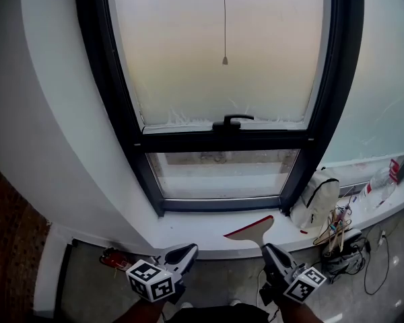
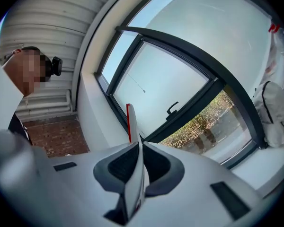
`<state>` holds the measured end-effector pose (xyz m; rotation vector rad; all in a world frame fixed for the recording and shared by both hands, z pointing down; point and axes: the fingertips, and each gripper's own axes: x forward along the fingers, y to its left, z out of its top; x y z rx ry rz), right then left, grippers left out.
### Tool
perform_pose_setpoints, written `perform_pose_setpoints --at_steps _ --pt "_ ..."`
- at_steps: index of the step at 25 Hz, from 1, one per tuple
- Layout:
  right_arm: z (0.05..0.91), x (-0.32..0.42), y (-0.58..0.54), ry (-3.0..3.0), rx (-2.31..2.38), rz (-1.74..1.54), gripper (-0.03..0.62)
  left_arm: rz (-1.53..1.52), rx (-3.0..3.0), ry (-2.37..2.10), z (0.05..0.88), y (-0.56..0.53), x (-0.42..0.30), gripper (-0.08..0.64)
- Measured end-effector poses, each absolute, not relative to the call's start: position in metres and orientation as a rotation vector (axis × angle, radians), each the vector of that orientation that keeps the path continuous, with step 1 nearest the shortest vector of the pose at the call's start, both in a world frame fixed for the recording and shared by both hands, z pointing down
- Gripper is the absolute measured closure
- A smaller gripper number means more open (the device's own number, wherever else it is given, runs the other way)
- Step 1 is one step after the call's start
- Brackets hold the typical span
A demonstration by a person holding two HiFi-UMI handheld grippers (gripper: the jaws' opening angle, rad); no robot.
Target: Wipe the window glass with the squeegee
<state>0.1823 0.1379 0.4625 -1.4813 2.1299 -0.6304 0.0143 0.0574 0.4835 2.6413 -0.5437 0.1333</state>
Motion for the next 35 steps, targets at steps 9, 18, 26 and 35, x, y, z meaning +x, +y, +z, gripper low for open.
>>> perform_pose_setpoints --at_steps 9,18,26,35 --pt "0.476 0.144 0.126 2.091 -1.527 -0.698 0.571 0.075 2.651 -0.515 0.475 0.041 -0.026 0.560" --pt "0.482 0.132 0.120 2.083 -1.528 -0.759 0.571 0.065 2.619 -0.524 0.483 0.039 -0.043 0.560" --pt "0.484 0.125 0.122 2.107 -1.509 -0.766 0.571 0.086 2.614 -0.512 0.491 0.043 -0.044 0.560" --pt "0.486 0.120 0.124 2.110 -1.466 -0.776 0.571 0.088 2.627 -0.498 0.487 0.042 -0.041 0.560"
